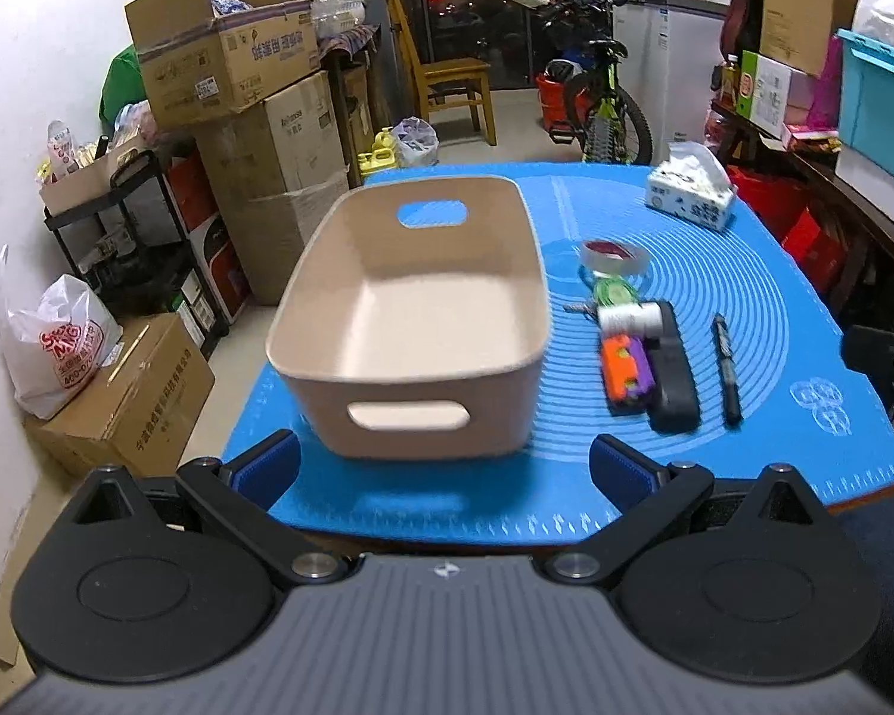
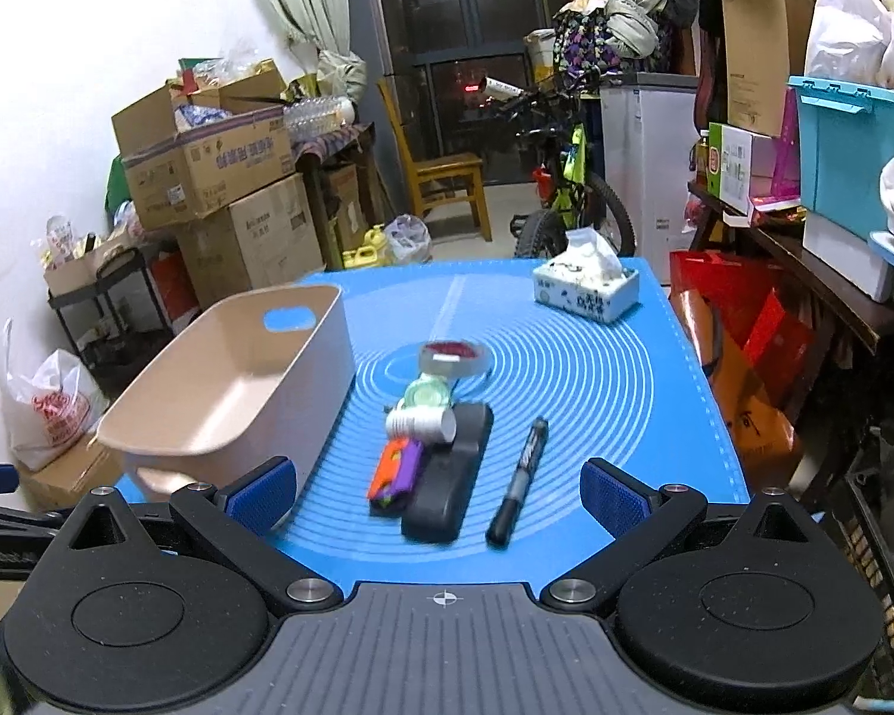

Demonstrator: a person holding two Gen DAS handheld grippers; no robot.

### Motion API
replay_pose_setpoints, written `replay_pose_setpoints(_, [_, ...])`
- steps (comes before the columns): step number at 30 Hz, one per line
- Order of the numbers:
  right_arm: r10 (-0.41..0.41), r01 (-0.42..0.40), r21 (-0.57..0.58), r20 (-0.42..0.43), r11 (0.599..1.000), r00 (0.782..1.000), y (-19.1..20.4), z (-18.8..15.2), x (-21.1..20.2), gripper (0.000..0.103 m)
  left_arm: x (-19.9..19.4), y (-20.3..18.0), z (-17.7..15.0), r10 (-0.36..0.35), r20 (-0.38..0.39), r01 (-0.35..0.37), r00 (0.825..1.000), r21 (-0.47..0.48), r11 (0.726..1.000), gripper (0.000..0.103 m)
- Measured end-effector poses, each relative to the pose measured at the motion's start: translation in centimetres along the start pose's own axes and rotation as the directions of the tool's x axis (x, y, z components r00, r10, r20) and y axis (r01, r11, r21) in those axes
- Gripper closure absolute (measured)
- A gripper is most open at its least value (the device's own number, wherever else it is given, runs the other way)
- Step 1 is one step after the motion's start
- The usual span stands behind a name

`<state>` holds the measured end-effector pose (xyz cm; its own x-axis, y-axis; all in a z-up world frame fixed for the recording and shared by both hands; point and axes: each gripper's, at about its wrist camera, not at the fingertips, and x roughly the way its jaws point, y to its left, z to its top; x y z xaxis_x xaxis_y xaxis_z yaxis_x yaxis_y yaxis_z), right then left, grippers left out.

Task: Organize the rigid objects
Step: 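Rest the left gripper on the basket rim while the right gripper approaches the black marker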

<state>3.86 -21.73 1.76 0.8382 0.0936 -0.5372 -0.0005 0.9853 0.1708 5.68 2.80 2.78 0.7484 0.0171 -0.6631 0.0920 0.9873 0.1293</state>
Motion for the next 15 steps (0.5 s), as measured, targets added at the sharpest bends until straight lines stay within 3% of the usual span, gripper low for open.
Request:
replay_pose_setpoints(10, [-0.065, 0.066, 0.038, -0.022, 0.997, 0.998, -1.3, 2.8, 6.6, 0.002, 6.0, 5.0, 5.6, 0.047, -0.026, -0.049, 0.999, -0.073, 0.996, 0.001])
replay_pose_setpoints(15, [-0.108, 0.111, 0.049, -0.064, 0.993, 0.992, -2.2, 3.3, 10.7, 0.002, 9.7, 6.8, 7.7, 0.072, -0.039, -0.075, 0.997, -0.062, 0.995, 0.001])
